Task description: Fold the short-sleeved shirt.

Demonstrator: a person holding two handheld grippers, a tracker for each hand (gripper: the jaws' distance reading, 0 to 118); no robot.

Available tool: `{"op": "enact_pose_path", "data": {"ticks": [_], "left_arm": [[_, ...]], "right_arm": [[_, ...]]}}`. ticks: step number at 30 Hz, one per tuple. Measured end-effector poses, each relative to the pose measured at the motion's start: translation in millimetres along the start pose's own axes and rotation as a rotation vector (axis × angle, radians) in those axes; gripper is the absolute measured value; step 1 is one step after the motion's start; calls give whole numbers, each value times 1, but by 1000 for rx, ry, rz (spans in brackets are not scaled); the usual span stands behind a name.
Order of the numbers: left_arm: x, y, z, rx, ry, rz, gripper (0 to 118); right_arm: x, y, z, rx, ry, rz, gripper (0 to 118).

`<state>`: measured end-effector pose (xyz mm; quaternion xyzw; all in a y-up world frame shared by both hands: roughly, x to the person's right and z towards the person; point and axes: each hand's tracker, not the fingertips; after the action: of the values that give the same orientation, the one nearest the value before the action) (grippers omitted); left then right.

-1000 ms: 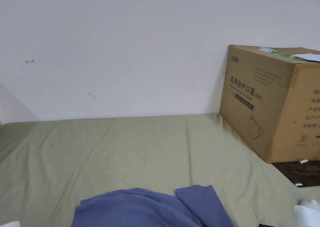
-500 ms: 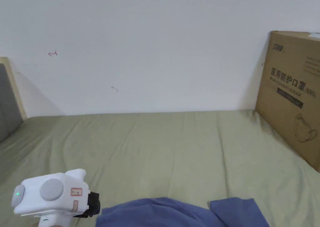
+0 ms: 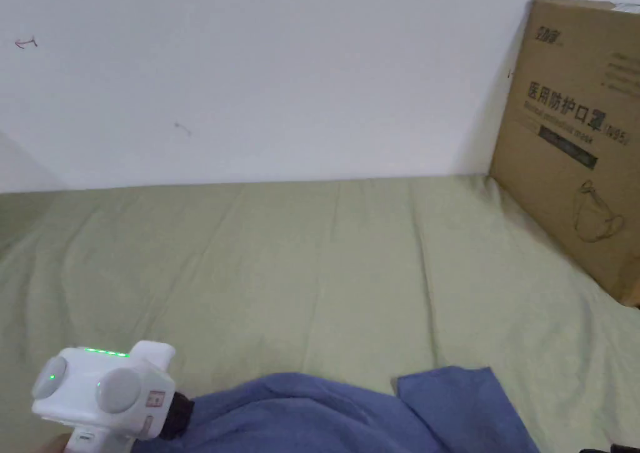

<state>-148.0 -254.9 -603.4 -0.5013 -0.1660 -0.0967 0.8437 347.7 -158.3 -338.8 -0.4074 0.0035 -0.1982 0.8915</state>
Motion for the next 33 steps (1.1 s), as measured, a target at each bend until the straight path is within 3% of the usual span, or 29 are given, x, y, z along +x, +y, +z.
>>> {"op": "enact_pose_path", "data": {"ticks": [1,2,5,6,8,9,11,13,16,17,19,20,22,24,26,28,30,33], "left_arm": [[1,-1,6,20,8,-13,7],[2,-2,14,49,60,-53,7],[20,-7,70,102,-3,-44,7],[20,-5,86,149,24,-46,7],[-9,3,90,175,7,-34,7],[-11,3,97,174,6,-34,7],[-13,1,109,177,4,-42,7],[-1,-8,121,172,11,-62,7],[-2,-13,120,153,15,-64,7],[-2,-15,119,142,15,-59,7],[-3,-20,119,124,14,-36,7],[-7,-24,119,120,11,-21,7],[-9,-30,125,131,-11,26,7],[-11,-39,135,148,-37,75,7],[-14,-47,155,205,-33,112,7],[-15,-54,181,267,-28,129,7],[-18,-58,213,333,-23,133,7],[-20,-60,261,415,-20,114,7]], "right_arm": [[2,2,-3,-4,-1,4,0],[3,5,-8,-9,-5,15,0],[15,20,-35,-41,-20,54,0],[20,28,-47,-60,-27,53,16],[31,44,-74,-131,-43,20,92],[35,49,-90,-163,-57,-7,116],[45,57,-119,-184,-86,-38,116],[50,61,-145,-230,-109,-61,115],[54,58,-172,-304,-147,-45,102],[45,52,-174,-316,-233,7,102],[30,51,-166,-298,-258,138,93],[20,49,-159,-284,-273,216,80],[8,46,-145,-267,-196,294,0],[3,50,-121,-211,-257,325,0],[-3,54,-86,-153,-159,226,0],[-3,63,-41,-34,-161,119,0],[15,81,-1,34,-92,52,0],[13,98,62,136,-96,94,0]]}}
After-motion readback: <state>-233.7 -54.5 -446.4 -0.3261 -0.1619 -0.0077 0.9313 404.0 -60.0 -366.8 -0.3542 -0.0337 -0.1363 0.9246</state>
